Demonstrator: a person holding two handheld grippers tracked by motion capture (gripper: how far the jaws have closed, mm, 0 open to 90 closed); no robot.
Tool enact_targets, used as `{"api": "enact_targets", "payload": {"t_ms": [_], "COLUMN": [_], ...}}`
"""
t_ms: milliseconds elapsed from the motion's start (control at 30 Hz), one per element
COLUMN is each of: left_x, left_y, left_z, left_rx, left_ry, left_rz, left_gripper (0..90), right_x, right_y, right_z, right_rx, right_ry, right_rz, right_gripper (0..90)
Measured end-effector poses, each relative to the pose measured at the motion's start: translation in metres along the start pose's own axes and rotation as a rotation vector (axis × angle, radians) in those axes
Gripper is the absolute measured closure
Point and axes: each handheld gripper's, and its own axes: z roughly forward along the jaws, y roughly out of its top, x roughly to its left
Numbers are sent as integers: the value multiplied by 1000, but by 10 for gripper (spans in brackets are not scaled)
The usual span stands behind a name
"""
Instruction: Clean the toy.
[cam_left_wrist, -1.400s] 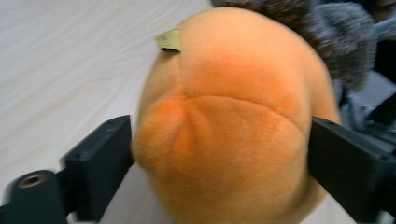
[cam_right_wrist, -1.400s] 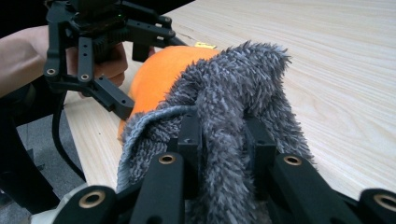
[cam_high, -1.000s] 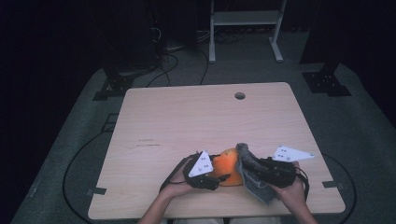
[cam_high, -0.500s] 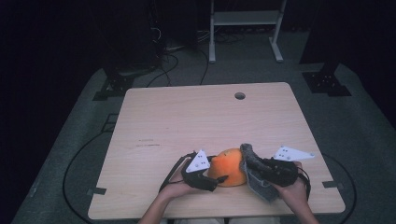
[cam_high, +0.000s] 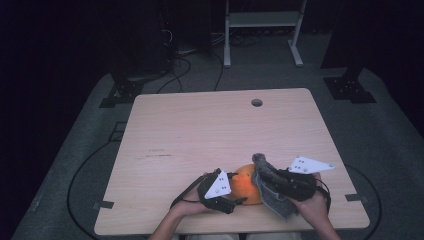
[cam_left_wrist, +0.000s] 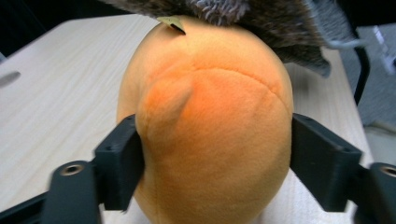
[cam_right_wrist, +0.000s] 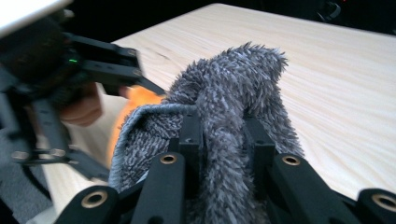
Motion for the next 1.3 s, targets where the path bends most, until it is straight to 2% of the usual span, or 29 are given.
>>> {"api": "enact_targets", "payload": {"t_ms": [33,233,333,367,433,500,567,667,700,767,867,967,1000,1100,1167,1300], "left_x": [1,3,6,7,6,5,4,3,2,4,4,5,5,6,5,5], "left_y": [0,-2,-5,-5,-5,-6,-6,-7,-7,-8,-9,-10,-10,-12,-12,-12], "left_z": [0,-1,-2,-2,-2,-3,-3,-2,-2,-3,-4,-5,-6,-6,-6,-6], "left_rx": [-2,19,28,30,35,40,44,44,43,48,45,49,50,56,51,53], "left_ry": [2,16,18,20,23,24,18,8,8,3,-2,-1,0,1,6,6], "left_rz": [-15,-12,-30,-34,-34,-24,-7,11,11,7,-1,-8,-10,-4,-3,-8], "left_gripper": [212,210,209,209,209,209,209,212,213,213,213,213,212,208,205,204], "right_x": [-3,-19,-35,-42,-48,-50,-49,-41,-39,-38,-46,-55,-57,-57,-55,-55], "right_y": [-1,-8,-20,-26,-32,-32,-27,-16,-13,-15,-25,-36,-39,-37,-35,-40], "right_z": [-1,0,2,3,4,4,1,-2,0,5,8,10,10,7,5,14], "right_rx": [0,-12,-7,-4,7,11,-23,-75,-75,-43,-26,28,46,26,3,52], "right_ry": [-3,19,11,11,2,-9,11,32,33,12,7,-21,-33,-30,-4,-12], "right_rz": [17,101,182,224,260,265,283,266,255,231,268,315,309,313,314,314], "right_gripper": [729,728,730,730,731,733,733,733,733,733,732,733,733,733,733,733]}}
